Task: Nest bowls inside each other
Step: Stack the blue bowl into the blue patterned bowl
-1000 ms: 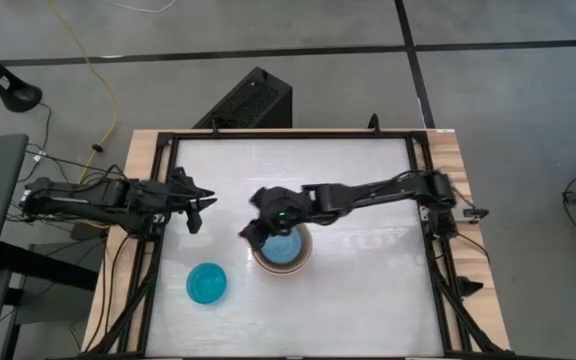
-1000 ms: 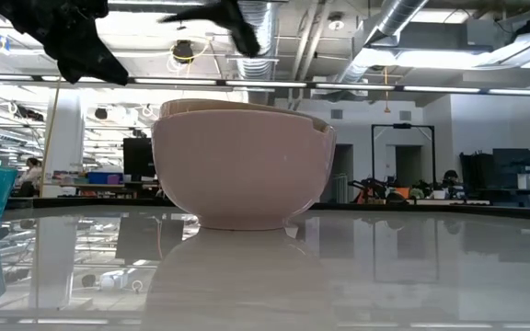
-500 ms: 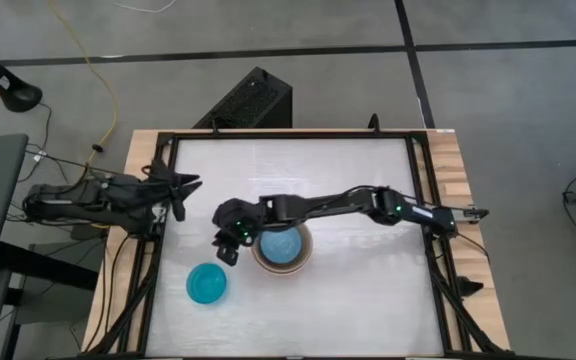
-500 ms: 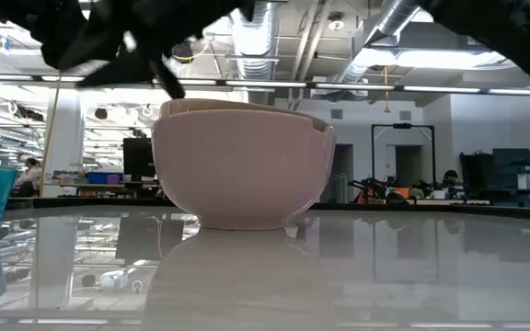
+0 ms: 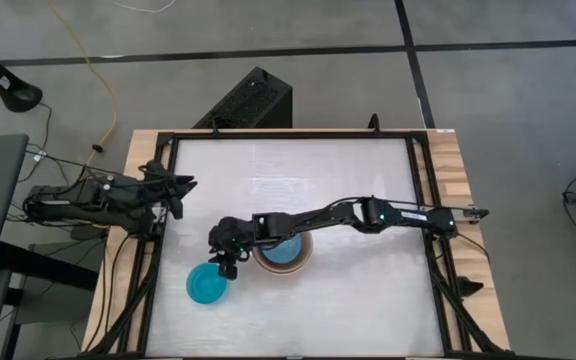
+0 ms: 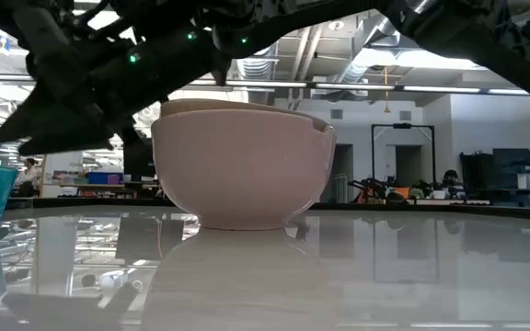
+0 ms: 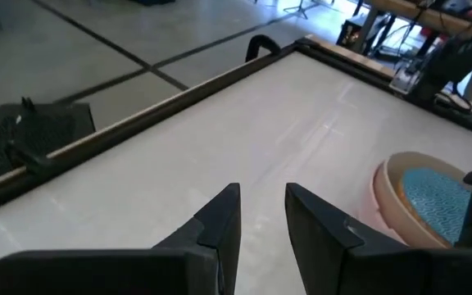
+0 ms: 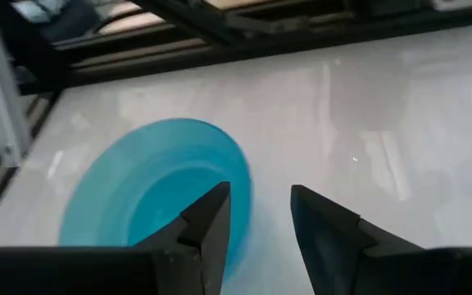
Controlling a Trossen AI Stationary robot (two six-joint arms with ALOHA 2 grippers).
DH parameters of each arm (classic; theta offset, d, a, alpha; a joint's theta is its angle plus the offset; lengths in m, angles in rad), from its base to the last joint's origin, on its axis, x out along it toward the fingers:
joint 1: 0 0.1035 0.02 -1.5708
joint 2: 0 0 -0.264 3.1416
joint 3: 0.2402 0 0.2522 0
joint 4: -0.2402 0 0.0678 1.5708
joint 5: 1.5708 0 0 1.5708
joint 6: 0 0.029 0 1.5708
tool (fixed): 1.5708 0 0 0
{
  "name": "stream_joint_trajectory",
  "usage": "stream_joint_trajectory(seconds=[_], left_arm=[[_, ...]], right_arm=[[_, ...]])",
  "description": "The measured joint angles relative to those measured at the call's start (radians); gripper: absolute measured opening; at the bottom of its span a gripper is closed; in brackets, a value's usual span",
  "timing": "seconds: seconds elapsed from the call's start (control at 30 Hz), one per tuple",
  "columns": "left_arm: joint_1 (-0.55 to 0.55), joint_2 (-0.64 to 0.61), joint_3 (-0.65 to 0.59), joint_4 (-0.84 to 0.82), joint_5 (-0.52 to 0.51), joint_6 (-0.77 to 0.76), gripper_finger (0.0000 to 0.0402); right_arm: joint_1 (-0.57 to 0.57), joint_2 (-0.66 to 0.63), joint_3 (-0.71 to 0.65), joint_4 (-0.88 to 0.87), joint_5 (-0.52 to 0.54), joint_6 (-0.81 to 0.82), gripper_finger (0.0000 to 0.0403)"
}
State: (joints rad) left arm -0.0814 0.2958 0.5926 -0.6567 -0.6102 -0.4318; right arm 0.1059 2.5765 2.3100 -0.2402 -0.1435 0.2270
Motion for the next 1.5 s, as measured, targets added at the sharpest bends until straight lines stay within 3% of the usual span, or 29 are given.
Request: stream_joint_trajectory(seconds=[0.57,0.8,1.23,1.5], left_arm=[[0.000,0.000,0.000,-0.013,-0.002,-0.055,0.0086],[0.000,0.000,-0.001,-0.013,-0.004,-0.053,0.0087],[0.000,0.000,-0.002,-0.041,0.001,-0.084,0.0086],[0.000,0.000,-0.002,-0.057,-0.002,-0.077,0.0087]], right_arm=[[0.000,-0.002,-0.013,-0.029,-0.117,-0.057,0.0173],[0.010,0.001,-0.012,-0.138,-0.089,-0.104,0.0173],[0.025,0.054,-0.010,-0.139,-0.078,-0.009,0.0173],[0.019,0.054,-0.010,-0.139,-0.069,-0.014,0.0136]])
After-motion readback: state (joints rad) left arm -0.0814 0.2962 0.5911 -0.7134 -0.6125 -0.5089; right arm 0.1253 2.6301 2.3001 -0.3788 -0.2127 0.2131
